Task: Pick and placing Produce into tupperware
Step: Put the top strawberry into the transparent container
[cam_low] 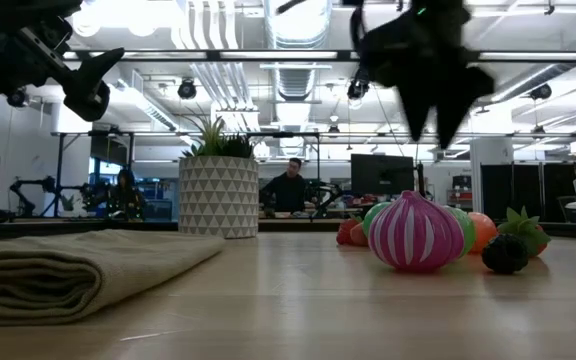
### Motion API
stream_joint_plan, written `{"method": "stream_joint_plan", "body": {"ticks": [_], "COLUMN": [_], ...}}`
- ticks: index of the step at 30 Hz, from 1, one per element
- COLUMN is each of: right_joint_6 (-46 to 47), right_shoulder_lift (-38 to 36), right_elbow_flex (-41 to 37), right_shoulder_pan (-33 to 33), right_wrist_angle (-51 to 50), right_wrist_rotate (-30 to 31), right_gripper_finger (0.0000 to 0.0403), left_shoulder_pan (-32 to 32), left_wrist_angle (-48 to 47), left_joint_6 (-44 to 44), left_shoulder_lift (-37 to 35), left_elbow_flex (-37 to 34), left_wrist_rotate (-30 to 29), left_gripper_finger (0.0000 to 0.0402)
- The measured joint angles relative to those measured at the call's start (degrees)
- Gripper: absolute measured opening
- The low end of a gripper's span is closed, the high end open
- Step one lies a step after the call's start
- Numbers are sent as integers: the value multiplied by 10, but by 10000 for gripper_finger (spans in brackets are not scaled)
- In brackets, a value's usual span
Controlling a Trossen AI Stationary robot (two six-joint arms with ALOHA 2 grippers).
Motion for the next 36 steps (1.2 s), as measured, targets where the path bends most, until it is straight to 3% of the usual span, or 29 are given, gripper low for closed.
{"method": "stream_joint_plan", "body": {"ticks": [7,19,31,36], "right_joint_6": [-149,-289,-330,-339], "right_shoulder_lift": [72,239,265,264], "right_elbow_flex": [35,190,188,189], "right_shoulder_pan": [-74,-98,-109,-109], "right_wrist_angle": [23,-4,-31,-27], "right_wrist_rotate": [-18,3,8,7], "right_gripper_finger": [249,249,249,249], "left_shoulder_pan": [0,0,0,0], "left_wrist_angle": [0,0,-4,-116], "left_joint_6": [0,1,-6,-16], "left_shoulder_lift": [-1,-1,1,5], "left_elbow_flex": [0,0,0,0], "left_wrist_rotate": [0,0,0,15], "left_gripper_finger": [283,283,283,283]}}
